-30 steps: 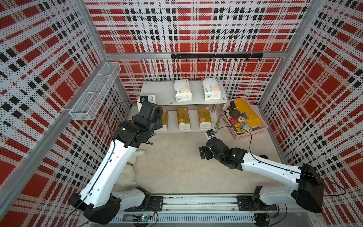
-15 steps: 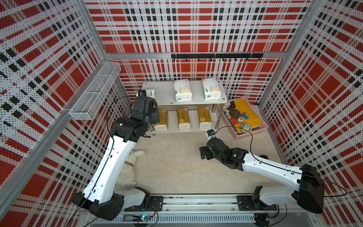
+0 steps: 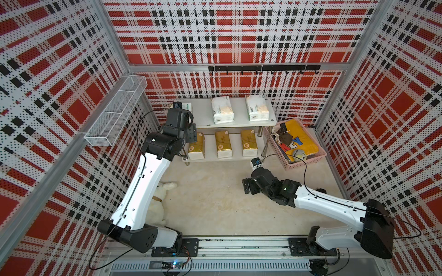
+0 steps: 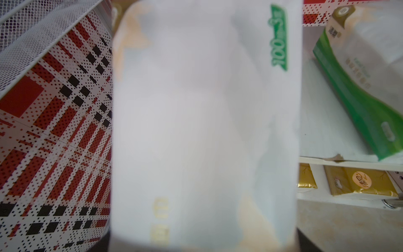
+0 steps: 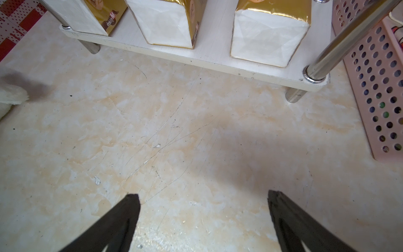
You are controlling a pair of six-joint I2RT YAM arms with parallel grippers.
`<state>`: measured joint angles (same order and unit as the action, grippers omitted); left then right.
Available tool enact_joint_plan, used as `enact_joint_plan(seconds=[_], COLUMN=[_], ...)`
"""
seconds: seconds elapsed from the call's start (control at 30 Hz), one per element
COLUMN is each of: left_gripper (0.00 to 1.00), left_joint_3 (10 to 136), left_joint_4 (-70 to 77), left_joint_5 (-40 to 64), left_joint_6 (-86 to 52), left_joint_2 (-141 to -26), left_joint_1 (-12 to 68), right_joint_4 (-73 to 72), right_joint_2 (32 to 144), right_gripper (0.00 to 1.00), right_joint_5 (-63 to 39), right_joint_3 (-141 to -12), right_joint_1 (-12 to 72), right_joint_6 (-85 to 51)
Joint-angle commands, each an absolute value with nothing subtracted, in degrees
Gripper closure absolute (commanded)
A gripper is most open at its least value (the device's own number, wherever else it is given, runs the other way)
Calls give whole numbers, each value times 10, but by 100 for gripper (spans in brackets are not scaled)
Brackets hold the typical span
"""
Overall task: Place the tissue boxes on the shelf by color
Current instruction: Place a box of tissues on the shelf.
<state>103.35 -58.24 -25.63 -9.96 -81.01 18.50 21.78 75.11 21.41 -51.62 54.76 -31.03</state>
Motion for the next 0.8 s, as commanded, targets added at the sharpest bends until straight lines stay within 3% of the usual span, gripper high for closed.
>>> enact_joint_plan(seconds=[0.0,0.77], left_gripper=[22,22], left_joint_3=[1064,1147], left_joint_4=[-553,-520], left_joint_5=[-239,-196], left_joint_6=[-85,-86], left_joint_2=[-819,-921], left_joint_1=[177,148], right_joint_4=[220,224], right_joint_2=[761,771], right_gripper=[0,0], right_joint_5=[210,213], right_joint_3=[-534,-538], right_joint_1=[553,554], right_joint_6=[-313,-331])
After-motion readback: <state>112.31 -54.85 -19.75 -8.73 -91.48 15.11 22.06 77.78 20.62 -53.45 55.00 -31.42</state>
